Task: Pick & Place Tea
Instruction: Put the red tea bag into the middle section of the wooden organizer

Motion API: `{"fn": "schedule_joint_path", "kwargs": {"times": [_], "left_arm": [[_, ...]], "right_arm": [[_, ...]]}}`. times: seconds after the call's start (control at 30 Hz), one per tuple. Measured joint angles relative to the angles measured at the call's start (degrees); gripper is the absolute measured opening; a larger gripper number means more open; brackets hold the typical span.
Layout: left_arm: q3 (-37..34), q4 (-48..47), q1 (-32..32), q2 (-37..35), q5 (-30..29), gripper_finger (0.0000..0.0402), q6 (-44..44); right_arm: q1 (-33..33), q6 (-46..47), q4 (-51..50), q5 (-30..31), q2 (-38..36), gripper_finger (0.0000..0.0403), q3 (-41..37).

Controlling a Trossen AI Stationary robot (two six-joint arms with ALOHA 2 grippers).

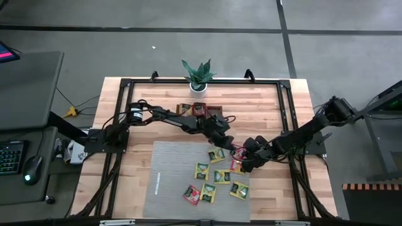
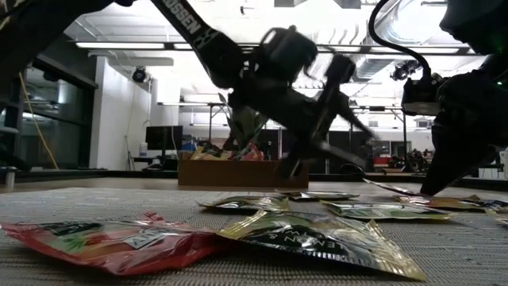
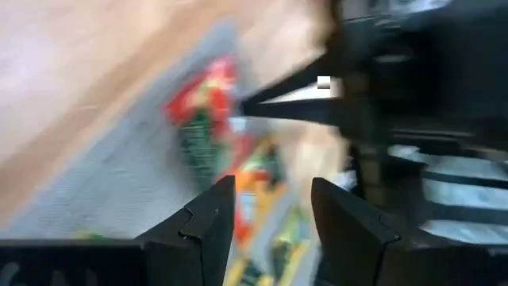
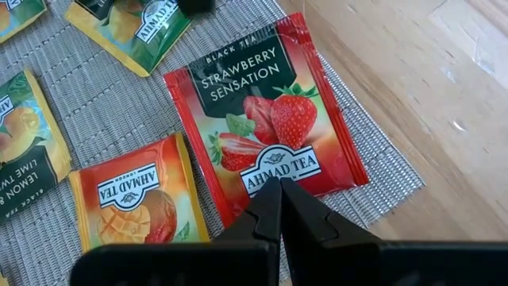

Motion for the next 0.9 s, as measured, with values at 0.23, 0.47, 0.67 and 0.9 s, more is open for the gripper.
{"fn": "schedule_joint_path", "kwargs": {"times": [0.23,0.47,0.67,0.9], "left_arm": [[1.38,-4.45,0.02,-0.27,-5.61,0.0165,1.60],[1.30,-6.29,-0.27,-0.13,-7.93,0.0165,3.26],[1.28,-7.63,-1.01,-0.13,-10.21,0.0165,4.32],[1.28,-8.64,-1.09,-0.13,-11.14,0.0165,5.19]], "right_arm": [[0.02,0.00,0.15,0.21,0.00,0.0000,-0.02],[0.04,0.00,0.28,0.45,0.00,0.0000,-0.02],[0.02,0.00,0.35,0.58,0.02,0.0000,-0.02],[0.00,0.00,0.49,0.62,0.02,0.0000,-0.02]]}}
